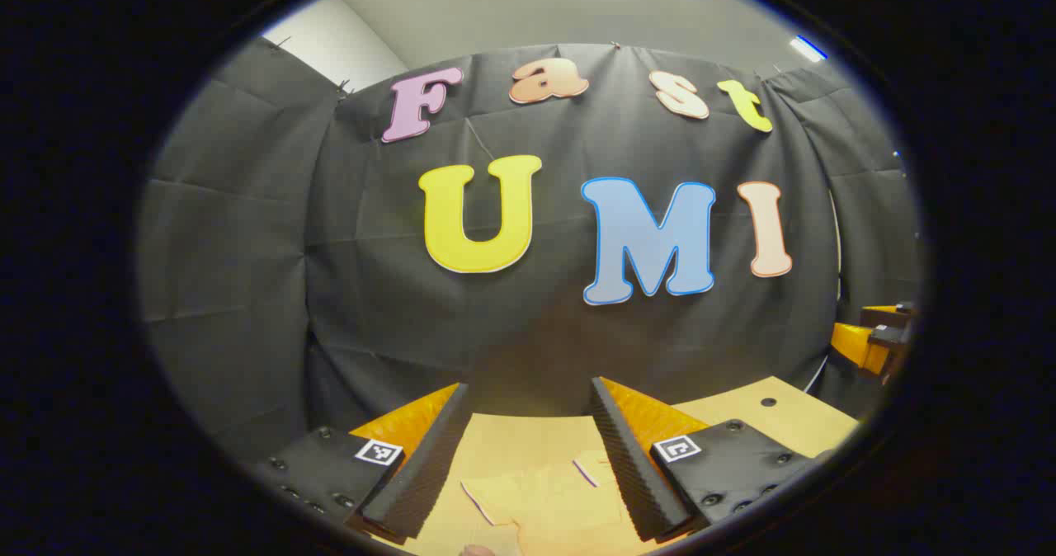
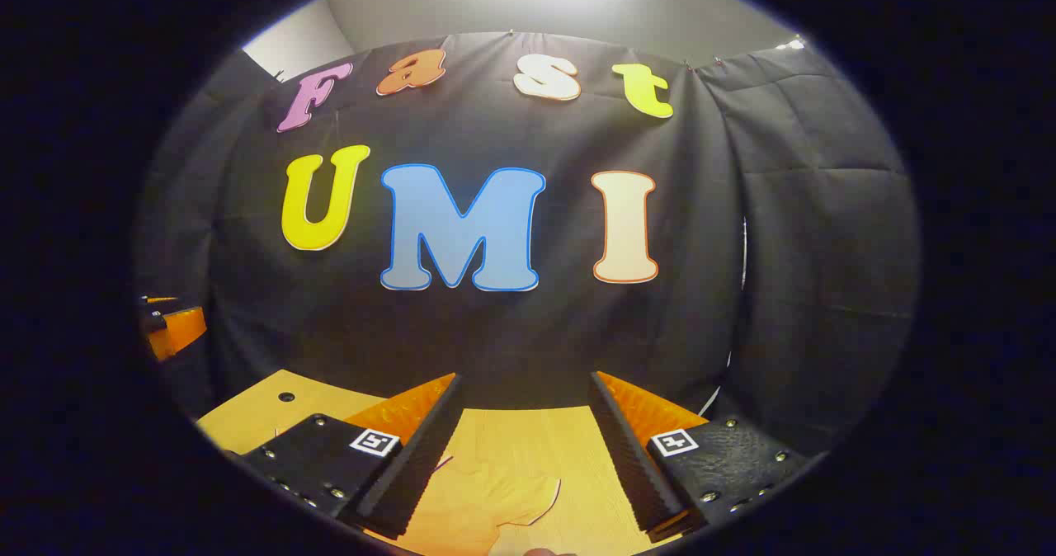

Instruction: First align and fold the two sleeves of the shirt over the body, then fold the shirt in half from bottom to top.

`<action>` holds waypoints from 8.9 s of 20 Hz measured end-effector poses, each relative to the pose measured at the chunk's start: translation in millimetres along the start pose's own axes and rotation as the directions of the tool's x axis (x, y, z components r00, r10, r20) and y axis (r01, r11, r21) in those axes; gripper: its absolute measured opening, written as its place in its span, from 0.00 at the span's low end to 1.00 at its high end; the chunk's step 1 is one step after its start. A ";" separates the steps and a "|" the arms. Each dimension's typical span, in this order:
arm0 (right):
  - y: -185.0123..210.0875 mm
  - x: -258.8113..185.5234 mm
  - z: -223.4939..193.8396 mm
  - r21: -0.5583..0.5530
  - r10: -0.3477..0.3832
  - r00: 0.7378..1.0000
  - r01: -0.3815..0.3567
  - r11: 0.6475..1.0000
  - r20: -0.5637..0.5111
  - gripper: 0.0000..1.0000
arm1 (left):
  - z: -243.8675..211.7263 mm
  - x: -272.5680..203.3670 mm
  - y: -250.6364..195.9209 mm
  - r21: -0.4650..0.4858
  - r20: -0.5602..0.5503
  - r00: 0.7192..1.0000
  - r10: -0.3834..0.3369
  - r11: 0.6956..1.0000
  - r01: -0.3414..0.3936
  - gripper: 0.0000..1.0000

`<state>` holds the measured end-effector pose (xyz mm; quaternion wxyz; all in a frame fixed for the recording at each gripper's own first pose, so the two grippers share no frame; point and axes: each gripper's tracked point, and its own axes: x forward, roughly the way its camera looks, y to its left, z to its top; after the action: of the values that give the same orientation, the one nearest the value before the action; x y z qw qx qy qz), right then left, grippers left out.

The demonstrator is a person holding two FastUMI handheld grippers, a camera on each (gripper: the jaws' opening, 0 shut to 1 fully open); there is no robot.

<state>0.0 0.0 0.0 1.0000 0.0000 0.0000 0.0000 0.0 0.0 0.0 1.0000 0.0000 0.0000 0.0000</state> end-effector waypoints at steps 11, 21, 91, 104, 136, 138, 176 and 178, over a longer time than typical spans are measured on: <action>3.8 5.7 -18.0 0.016 0.008 0.999 -0.007 1.000 -0.033 0.95 | -2.2 -0.9 3.8 0.021 0.002 1.000 0.007 1.000 -0.007 0.94; 1.3 53.7 -132.6 0.034 0.023 0.965 -0.014 0.999 -0.262 0.95 | -6.5 -7.6 10.9 0.030 -0.012 1.000 0.017 0.999 -0.017 0.94; 220.9 48.6 -208.2 0.085 0.469 0.720 -0.501 0.862 -0.511 0.25 | -156.5 40.8 93.8 -0.002 -0.243 0.962 0.121 0.992 -0.125 0.96; 140.8 -4.9 -115.6 0.144 0.318 0.863 -0.284 0.948 -0.393 0.25 | -326.6 103.9 114.6 -0.022 -0.475 0.876 0.080 0.994 -0.103 0.95; 34.5 -49.0 -143.4 0.128 0.111 0.871 -0.056 0.990 -0.479 0.25 | -377.4 154.2 65.8 0.114 -0.531 0.843 0.093 0.993 -0.037 0.14; 31.4 -50.0 -145.4 0.135 0.106 0.870 -0.046 0.990 -0.481 0.25 | -363.5 162.4 26.9 0.109 -0.506 0.862 0.025 0.993 0.035 0.11; 49.6 -153.8 -334.7 0.188 0.238 0.566 -0.146 0.971 -0.789 0.65 | -385.2 -92.0 4.3 0.027 -0.684 0.713 -0.154 0.972 0.235 0.99; 53.7 -164.0 -350.0 0.183 0.246 0.531 -0.169 0.968 -0.811 0.65 | -393.8 -114.1 15.6 0.030 -0.705 0.697 -0.129 0.977 0.211 0.99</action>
<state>-164.0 53.7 -350.0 0.8741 0.0410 0.4693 0.1186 -114.1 15.6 -393.8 0.9196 0.0544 0.3779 -0.0923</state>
